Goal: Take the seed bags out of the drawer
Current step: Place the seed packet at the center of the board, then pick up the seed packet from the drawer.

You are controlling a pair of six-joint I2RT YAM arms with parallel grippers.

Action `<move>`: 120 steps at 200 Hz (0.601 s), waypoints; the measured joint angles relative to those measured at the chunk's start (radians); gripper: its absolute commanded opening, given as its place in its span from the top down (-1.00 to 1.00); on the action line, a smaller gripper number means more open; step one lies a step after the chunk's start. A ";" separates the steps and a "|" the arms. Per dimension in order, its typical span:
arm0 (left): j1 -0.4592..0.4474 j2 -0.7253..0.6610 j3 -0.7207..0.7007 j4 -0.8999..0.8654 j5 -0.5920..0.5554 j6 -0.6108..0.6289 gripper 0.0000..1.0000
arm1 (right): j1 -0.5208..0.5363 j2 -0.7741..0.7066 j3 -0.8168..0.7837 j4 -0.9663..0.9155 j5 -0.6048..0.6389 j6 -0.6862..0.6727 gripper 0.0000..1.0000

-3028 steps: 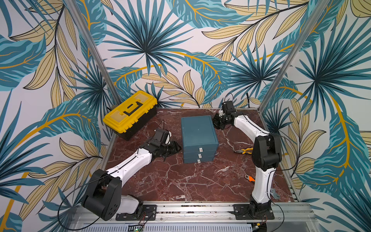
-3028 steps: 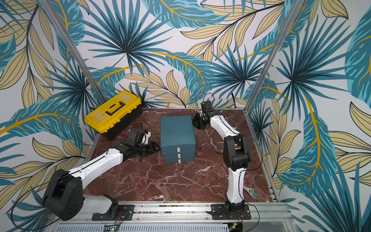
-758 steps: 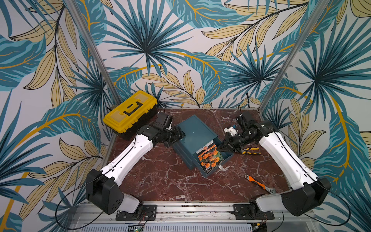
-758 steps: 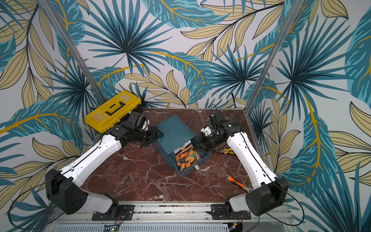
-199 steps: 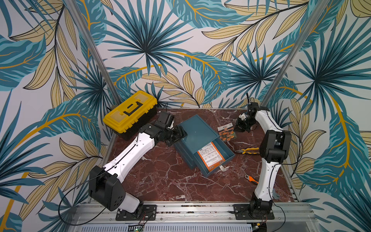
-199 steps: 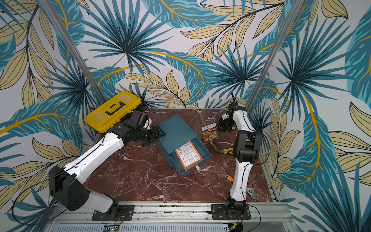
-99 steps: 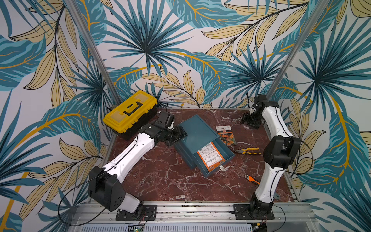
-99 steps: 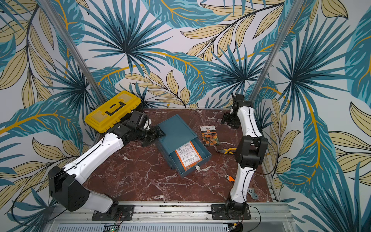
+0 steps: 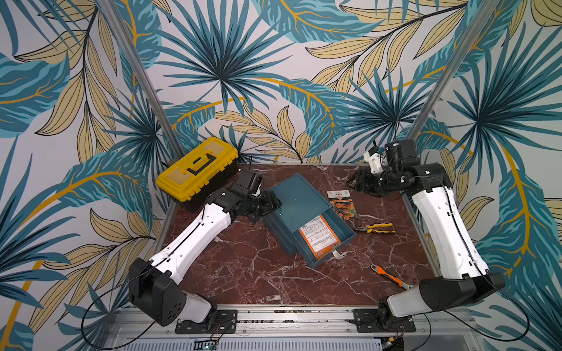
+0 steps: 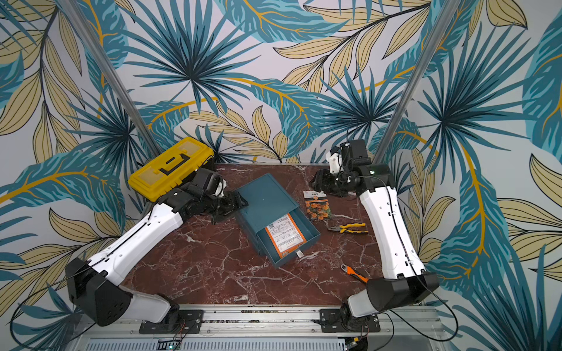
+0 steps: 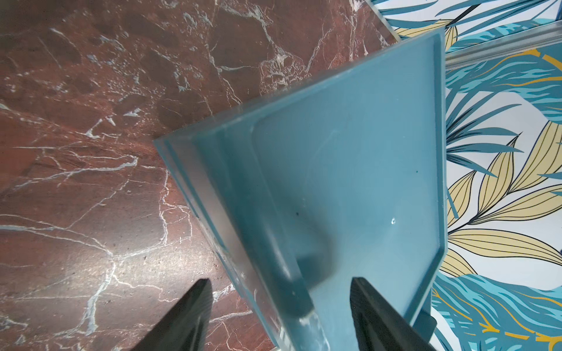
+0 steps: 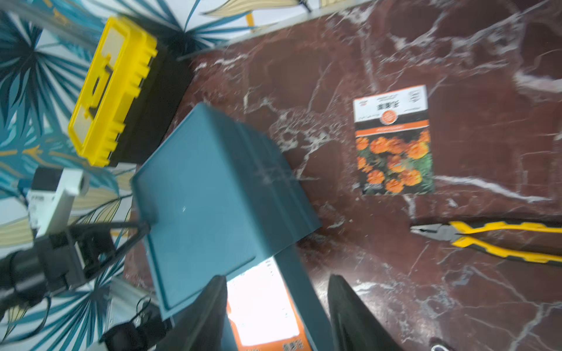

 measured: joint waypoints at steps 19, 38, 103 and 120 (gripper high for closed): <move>-0.005 -0.014 0.000 -0.002 -0.004 0.000 -0.51 | 0.077 -0.069 -0.070 -0.013 -0.015 0.015 -0.11; -0.016 -0.016 0.000 -0.003 -0.006 0.000 -0.49 | 0.141 -0.139 -0.134 -0.024 -0.014 0.033 -0.13; -0.105 -0.004 0.013 0.005 -0.030 -0.013 -0.40 | 0.294 -0.231 -0.313 -0.042 0.084 0.072 -0.29; -0.116 -0.002 0.013 0.005 -0.039 -0.023 -0.37 | 0.317 -0.217 -0.332 -0.036 0.117 0.076 -0.33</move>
